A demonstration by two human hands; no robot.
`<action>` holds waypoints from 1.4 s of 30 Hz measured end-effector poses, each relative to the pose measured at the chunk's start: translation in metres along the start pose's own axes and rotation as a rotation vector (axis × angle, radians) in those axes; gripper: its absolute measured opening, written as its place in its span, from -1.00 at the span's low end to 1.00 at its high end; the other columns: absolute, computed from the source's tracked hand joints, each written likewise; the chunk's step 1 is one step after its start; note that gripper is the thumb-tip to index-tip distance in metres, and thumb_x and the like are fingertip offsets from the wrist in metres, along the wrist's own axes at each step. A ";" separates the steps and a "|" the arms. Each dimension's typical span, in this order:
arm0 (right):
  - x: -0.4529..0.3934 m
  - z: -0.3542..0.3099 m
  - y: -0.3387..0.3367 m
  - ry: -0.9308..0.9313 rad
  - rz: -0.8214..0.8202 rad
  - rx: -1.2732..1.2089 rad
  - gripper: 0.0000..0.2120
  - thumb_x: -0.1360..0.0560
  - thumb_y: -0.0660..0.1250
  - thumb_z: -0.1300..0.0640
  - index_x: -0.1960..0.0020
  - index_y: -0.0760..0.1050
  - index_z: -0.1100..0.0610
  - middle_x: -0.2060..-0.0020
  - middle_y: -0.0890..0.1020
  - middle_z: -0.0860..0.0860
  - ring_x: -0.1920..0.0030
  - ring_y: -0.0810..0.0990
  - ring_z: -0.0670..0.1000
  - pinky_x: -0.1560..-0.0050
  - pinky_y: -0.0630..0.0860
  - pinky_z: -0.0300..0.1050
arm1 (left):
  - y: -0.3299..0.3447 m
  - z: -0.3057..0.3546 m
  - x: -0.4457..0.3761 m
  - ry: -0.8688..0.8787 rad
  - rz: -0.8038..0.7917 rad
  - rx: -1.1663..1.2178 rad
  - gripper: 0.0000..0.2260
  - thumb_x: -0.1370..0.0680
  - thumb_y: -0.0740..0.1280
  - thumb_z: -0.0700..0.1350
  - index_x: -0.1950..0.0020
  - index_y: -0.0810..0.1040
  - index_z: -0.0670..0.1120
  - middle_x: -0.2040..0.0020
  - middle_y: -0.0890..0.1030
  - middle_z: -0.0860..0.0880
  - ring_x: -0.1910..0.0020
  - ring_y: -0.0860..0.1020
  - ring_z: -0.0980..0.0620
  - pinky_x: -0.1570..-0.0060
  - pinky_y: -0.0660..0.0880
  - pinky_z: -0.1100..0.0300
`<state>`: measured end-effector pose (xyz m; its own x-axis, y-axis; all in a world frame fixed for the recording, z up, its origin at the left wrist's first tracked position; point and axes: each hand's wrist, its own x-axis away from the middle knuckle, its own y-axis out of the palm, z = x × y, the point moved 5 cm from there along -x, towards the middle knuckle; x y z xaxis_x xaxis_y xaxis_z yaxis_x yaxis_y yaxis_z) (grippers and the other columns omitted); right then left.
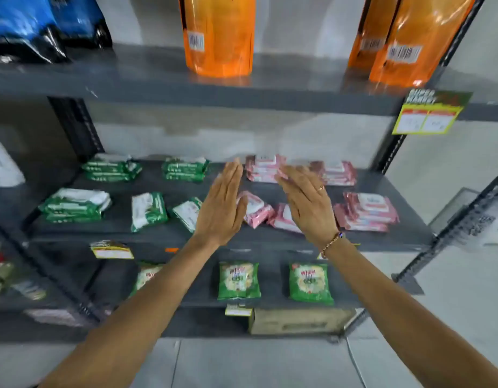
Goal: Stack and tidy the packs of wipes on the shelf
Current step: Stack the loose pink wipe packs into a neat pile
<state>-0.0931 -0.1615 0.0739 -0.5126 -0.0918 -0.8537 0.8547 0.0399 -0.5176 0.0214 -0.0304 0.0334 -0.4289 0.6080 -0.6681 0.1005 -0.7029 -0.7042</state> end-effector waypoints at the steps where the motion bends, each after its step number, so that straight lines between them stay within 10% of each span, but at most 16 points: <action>1: 0.015 0.010 0.012 0.039 -0.069 -0.001 -0.69 -0.44 0.28 0.42 -0.15 0.57 0.27 -0.14 0.62 0.19 -0.21 0.44 0.10 -0.32 0.36 -0.02 | 0.018 -0.007 0.011 -0.058 -0.074 0.001 -0.49 -0.62 0.11 -0.10 -0.52 0.09 -0.27 -0.54 0.12 -0.17 -0.53 0.09 -0.05 -0.50 0.05 0.13; 7: 0.099 0.088 0.076 0.609 -0.746 -0.124 -0.51 -0.47 0.35 0.07 -0.34 0.40 0.25 -0.29 0.47 0.24 -0.32 0.40 0.25 -0.37 0.26 0.05 | 0.097 -0.042 0.083 -0.302 -0.437 -0.036 -0.45 -0.59 -0.01 0.01 -0.49 0.18 -0.29 -0.50 0.24 -0.23 -0.48 0.23 -0.15 -0.45 0.19 0.00; 16: 0.111 0.128 0.107 0.716 -1.083 -0.146 -0.08 -0.39 0.42 -0.06 -0.52 -0.01 0.24 -0.51 0.16 0.16 -0.52 0.07 0.15 -0.50 0.04 0.12 | 0.121 -0.063 0.107 -0.345 -0.467 -0.274 -0.47 -0.61 -0.03 0.05 -0.52 0.14 -0.19 -0.54 0.18 -0.11 -0.53 0.09 -0.06 -0.48 -0.13 0.09; 22: 0.109 0.137 0.108 0.765 -1.152 -0.114 -0.15 -0.28 0.49 -0.11 -0.41 0.22 0.21 -0.33 0.34 0.19 -0.35 0.29 0.22 -0.35 0.26 0.01 | 0.129 -0.068 0.106 -0.392 -0.462 -0.307 -0.51 -0.60 0.02 -0.01 -0.45 0.28 -0.24 -0.44 0.37 -0.18 -0.44 0.31 -0.15 -0.44 -0.04 0.08; 28: 0.114 0.143 0.094 1.217 -1.039 -0.225 -0.39 -0.09 0.48 -0.11 -0.03 0.56 0.22 0.04 0.65 0.16 0.09 0.66 0.14 0.14 0.62 -0.03 | 0.130 -0.077 0.107 -0.344 -0.464 -0.314 -0.48 -0.64 -0.13 0.04 -0.39 0.37 -0.22 -0.36 0.48 -0.17 -0.36 0.43 -0.15 -0.35 0.16 0.03; 31: 0.098 0.139 0.097 1.221 -0.897 -0.166 -0.16 0.06 0.36 -0.28 -0.06 0.54 0.24 -0.02 0.62 0.19 -0.01 0.61 0.19 0.08 0.54 -0.02 | 0.132 -0.079 0.109 -0.315 -0.439 -0.321 -0.52 -0.64 -0.11 0.04 -0.37 0.35 -0.20 -0.33 0.51 -0.17 -0.35 0.37 -0.12 -0.31 0.21 0.01; 42: 0.023 0.056 0.166 0.920 -0.831 -0.189 -0.37 -0.30 0.43 -0.17 -0.19 0.36 0.19 -0.15 0.54 0.12 -0.17 0.51 0.18 -0.20 0.45 0.12 | 0.138 -0.086 0.111 -0.202 -0.269 -0.348 -0.57 -0.65 -0.09 0.04 -0.36 0.31 -0.18 -0.28 0.56 -0.18 -0.32 0.32 -0.10 -0.27 0.23 0.01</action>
<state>0.0418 -0.2131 -0.0287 -0.8223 0.5669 0.0501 0.2598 0.4523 -0.8532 0.0649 -0.0280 -0.1592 -0.6433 0.6430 -0.4156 0.2414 -0.3448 -0.9071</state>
